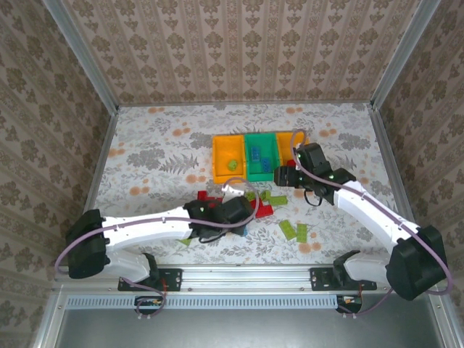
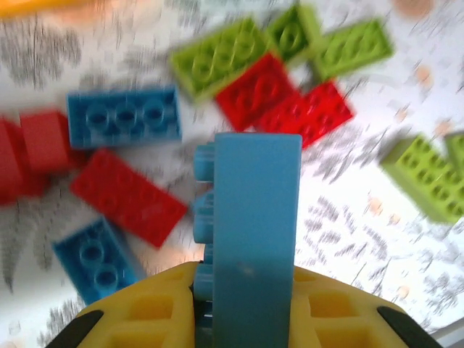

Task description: Sort the legos into containers by color

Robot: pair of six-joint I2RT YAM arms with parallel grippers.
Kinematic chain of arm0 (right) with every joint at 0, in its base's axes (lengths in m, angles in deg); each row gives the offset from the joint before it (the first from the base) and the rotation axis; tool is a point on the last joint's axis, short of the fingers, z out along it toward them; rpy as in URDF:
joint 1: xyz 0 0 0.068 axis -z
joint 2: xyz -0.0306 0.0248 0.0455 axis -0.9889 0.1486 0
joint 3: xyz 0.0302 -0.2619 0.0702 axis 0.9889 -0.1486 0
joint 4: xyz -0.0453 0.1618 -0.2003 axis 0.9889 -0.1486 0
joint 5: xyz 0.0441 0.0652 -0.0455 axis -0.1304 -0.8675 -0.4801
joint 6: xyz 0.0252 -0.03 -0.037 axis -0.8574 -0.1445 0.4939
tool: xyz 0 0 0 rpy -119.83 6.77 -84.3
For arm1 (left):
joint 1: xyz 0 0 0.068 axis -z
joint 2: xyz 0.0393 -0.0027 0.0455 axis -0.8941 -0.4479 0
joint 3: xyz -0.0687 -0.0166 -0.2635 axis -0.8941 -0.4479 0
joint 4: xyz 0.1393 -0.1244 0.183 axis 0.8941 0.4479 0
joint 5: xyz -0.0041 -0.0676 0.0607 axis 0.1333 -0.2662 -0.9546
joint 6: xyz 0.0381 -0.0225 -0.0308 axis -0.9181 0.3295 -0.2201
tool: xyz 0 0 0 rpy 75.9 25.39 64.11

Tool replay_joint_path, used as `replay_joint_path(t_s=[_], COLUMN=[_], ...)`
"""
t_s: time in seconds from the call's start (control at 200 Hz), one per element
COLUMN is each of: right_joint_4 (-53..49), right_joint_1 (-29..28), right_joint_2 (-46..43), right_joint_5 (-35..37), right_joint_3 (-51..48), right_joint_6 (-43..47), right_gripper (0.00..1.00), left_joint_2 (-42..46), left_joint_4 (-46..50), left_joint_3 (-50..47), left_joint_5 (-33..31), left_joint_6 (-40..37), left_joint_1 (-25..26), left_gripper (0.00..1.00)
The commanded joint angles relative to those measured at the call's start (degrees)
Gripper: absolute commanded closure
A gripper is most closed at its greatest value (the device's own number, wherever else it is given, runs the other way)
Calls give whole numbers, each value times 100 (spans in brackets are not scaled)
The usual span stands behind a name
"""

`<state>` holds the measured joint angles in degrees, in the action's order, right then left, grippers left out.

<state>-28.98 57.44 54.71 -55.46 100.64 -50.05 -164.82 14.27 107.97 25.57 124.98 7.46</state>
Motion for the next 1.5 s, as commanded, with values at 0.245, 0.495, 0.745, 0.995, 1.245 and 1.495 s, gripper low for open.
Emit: replay_joint_path(t_s=[0.245,0.495,0.745,0.995,1.245,1.495], right_joint_4=[315,-141,-198,-327,-650,-1028], right_joint_1=[-528,-1294,-1631,-1837,-2352,-2556], right_joint_2=[-589,-439,-617,-818,-479,-11], right_joint_5=[334,755,855,852,1076,1471], right_joint_3=[-1130,-1183,-1555,-1678,-1516,-1371], right_joint_6=[-760,-866,-1223,-1264,-1235,-1324], right_gripper=[22,22,22,23,24,24], left_joint_2=[-1148,-2664,-3625,-3892,-3691,-3035], left_joint_4=[-607,-742,-746,-885,-1075,-1607], left_joint_3=[1814,3098,3935,4091,3981,3312], left_joint_5=[974,2250,2606,2794,3098,3289], left_joint_6=[-2228,-2557,-2604,-2353,-2178,-1940], left_joint_1=[-1318,-2248,-2514,-2627,-2652,-2654], left_gripper=[78,78,76,66,37,27])
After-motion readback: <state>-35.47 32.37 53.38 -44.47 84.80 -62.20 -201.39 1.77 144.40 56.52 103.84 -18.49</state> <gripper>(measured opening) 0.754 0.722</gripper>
